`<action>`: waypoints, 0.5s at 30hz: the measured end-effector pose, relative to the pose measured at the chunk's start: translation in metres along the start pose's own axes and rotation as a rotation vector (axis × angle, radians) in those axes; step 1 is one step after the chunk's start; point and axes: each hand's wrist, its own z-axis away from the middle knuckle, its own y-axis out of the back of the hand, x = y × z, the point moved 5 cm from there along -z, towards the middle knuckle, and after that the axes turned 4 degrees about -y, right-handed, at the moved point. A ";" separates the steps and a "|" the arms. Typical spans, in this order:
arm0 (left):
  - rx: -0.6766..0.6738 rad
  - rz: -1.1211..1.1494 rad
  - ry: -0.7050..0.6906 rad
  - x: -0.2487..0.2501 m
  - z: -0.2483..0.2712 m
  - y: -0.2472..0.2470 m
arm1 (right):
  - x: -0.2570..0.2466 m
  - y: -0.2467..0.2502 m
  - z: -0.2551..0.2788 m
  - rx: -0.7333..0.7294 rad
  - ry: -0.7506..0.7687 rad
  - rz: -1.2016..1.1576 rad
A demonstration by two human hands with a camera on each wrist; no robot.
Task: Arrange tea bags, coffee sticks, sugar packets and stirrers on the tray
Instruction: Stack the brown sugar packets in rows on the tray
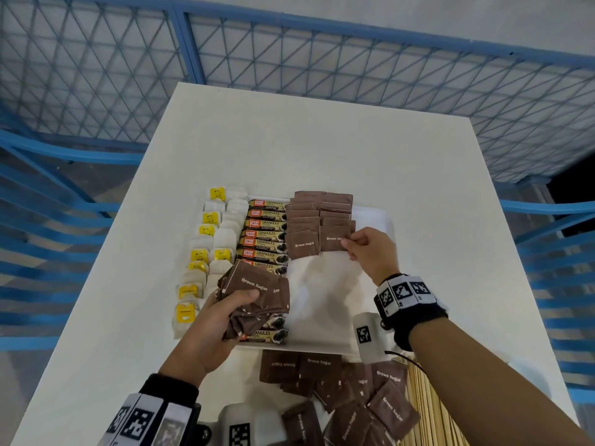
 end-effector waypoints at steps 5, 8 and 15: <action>-0.011 -0.015 0.001 0.001 -0.001 0.001 | -0.001 -0.004 0.003 0.022 -0.002 0.012; -0.005 -0.015 0.006 0.001 -0.001 0.001 | -0.002 -0.001 0.005 0.091 0.018 0.083; 0.002 -0.025 -0.003 0.001 -0.002 -0.002 | 0.003 -0.003 0.004 0.116 -0.042 0.097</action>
